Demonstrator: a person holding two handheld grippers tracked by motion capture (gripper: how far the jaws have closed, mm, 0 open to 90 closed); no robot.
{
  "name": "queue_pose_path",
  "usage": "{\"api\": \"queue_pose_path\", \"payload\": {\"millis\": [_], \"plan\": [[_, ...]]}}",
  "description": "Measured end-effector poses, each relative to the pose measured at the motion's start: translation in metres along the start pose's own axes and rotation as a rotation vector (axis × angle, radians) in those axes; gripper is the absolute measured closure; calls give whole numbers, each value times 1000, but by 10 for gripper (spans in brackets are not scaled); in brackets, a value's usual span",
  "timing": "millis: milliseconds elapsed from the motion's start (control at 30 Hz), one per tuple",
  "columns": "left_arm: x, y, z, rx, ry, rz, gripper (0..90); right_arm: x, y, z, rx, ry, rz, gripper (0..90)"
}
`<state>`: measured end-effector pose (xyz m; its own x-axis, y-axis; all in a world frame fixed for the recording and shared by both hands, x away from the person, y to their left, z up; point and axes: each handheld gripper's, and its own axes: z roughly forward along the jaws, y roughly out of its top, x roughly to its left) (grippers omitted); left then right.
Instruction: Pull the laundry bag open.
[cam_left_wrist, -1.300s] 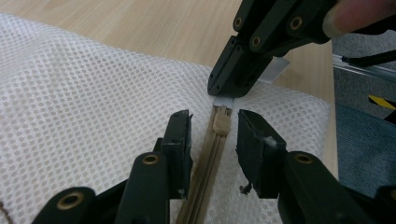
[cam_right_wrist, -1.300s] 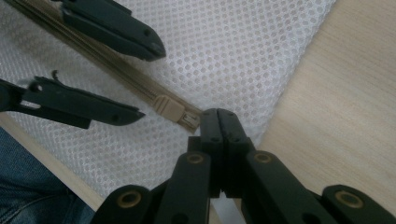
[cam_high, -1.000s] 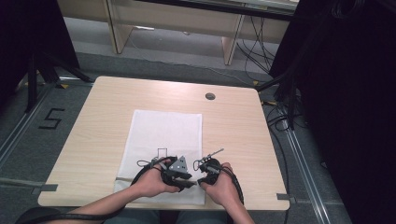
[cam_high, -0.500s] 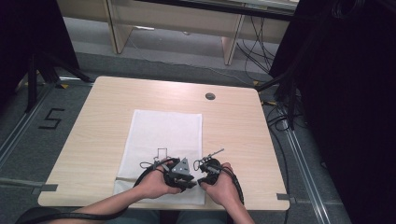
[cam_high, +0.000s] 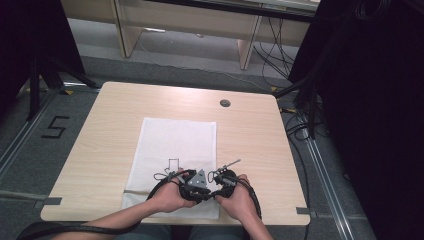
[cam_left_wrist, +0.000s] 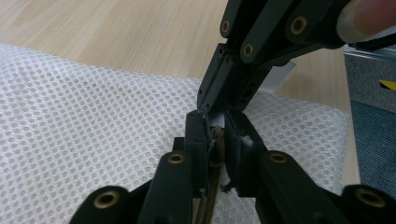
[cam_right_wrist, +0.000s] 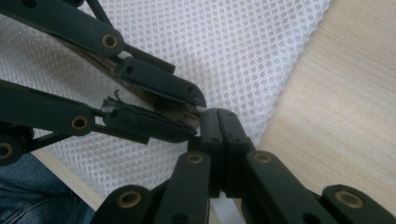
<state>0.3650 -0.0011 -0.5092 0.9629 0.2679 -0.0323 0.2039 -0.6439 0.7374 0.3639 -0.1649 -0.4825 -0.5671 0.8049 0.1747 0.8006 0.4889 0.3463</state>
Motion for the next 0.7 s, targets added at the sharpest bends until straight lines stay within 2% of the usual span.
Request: {"api": "queue_pose_path", "payload": {"millis": [33,100,167,200,333,367,400,433,467,500,533,633,700], "plan": [[0,0,0,-6,-3,-20,810,0,0,0,0,1,1,900],[-1,0,0,-12,-5,-35,813,0,0,0,3,2,3,900],[-1,0,-1,-3,-4,-32,815,0,0,0,3,1,3,900],[-2,0,-1,-12,-9,-47,817,-1,0,1,-10,3,8,900],[-2,1,-2,-11,-13,-52,818,0,0,0,11,17,38,900],[-2,1,-2,-11,-13,-52,818,0,0,0,11,17,38,900],[-2,0,-2,-16,-11,-53,819,0,0,1,5,-3,35,900],[-3,0,-2,-16,-8,-52,819,1,0,1,5,-3,41,900],[-3,0,-3,-17,-7,-53,819,0,0,0,11,3,26,900],[-3,-1,-3,-18,-8,-57,819,2,1,-1,20,-8,43,900],[-3,-1,-3,-20,-8,-56,819,1,1,0,13,-6,29,900],[-4,-1,-3,-25,-6,-57,819,3,1,0,19,-6,29,900],[-4,-1,-5,-23,-3,-46,820,3,1,0,20,-7,34,900]]}}
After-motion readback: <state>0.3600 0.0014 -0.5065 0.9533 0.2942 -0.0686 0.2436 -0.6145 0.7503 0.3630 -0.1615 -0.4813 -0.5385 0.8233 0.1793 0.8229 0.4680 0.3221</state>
